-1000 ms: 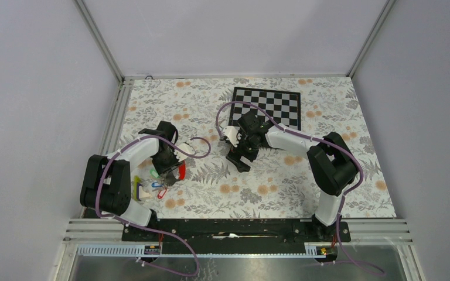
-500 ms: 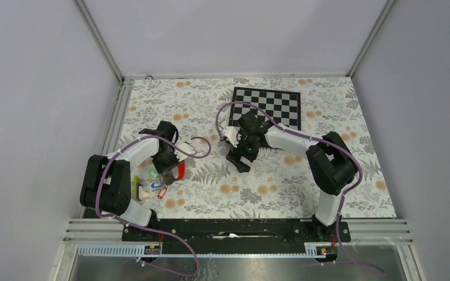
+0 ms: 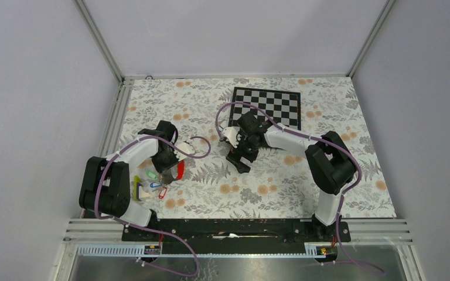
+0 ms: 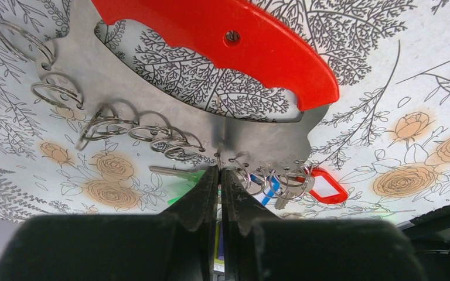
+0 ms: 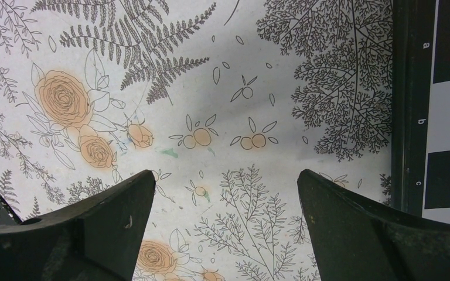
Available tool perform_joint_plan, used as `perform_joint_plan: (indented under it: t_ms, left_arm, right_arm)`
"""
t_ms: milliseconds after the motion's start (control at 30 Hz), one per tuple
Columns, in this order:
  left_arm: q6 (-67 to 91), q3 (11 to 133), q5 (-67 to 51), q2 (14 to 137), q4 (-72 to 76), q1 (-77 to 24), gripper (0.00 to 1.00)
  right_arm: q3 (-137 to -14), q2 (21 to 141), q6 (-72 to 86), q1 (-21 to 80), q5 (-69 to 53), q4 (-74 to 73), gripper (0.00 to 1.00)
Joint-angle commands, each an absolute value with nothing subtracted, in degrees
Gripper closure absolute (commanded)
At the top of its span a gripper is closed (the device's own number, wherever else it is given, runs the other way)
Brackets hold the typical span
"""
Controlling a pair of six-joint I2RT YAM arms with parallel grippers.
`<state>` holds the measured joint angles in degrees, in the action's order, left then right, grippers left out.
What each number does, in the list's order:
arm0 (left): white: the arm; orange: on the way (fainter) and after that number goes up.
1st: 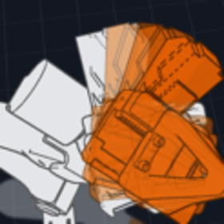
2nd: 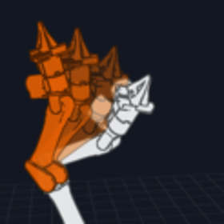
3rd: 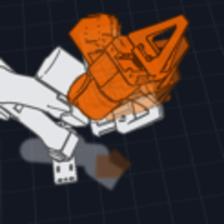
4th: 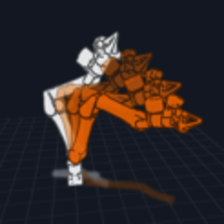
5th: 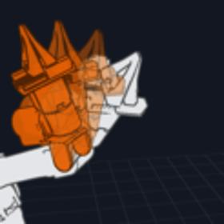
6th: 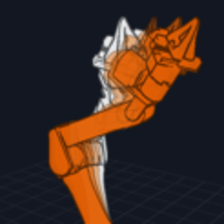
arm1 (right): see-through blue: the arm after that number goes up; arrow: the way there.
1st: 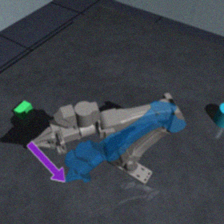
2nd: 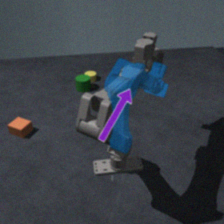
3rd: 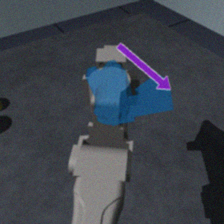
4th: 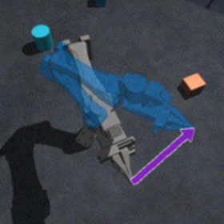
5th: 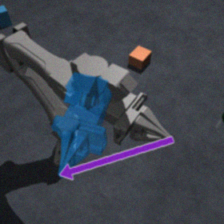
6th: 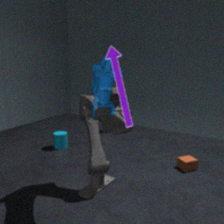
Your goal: Put the keys on the keyring
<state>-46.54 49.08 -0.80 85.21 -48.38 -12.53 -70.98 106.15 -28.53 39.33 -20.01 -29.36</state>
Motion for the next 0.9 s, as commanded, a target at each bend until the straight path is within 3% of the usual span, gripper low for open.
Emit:
perform_joint_plan:
  t_ms: [0,367,633,867]
  left_arm:
    - [-47.0,49.5,0.3,83.1,-49.0,-12.7,0.98]
    - [-45.8,53.0,-6.8,80.1,-51.5,-13.2,1.00]
    - [-41.9,63.5,-21.7,77.3,-54.8,-14.9,1.00]
    - [-35.9,73.6,-35.4,80.0,-54.9,-19.1,1.00]
  right_arm:
    - [-73.1,106.1,-29.1,39.3,-21.2,-30.3,0.01]
    - [-72.2,102.5,-27.8,37.8,-22.7,-28.4,0.01]
    - [-71.7,93.2,-20.2,26.0,-38.9,-24.7,0.01]
    - [-68.8,84.0,-18.5,25.3,-46.0,-19.8,0.01]
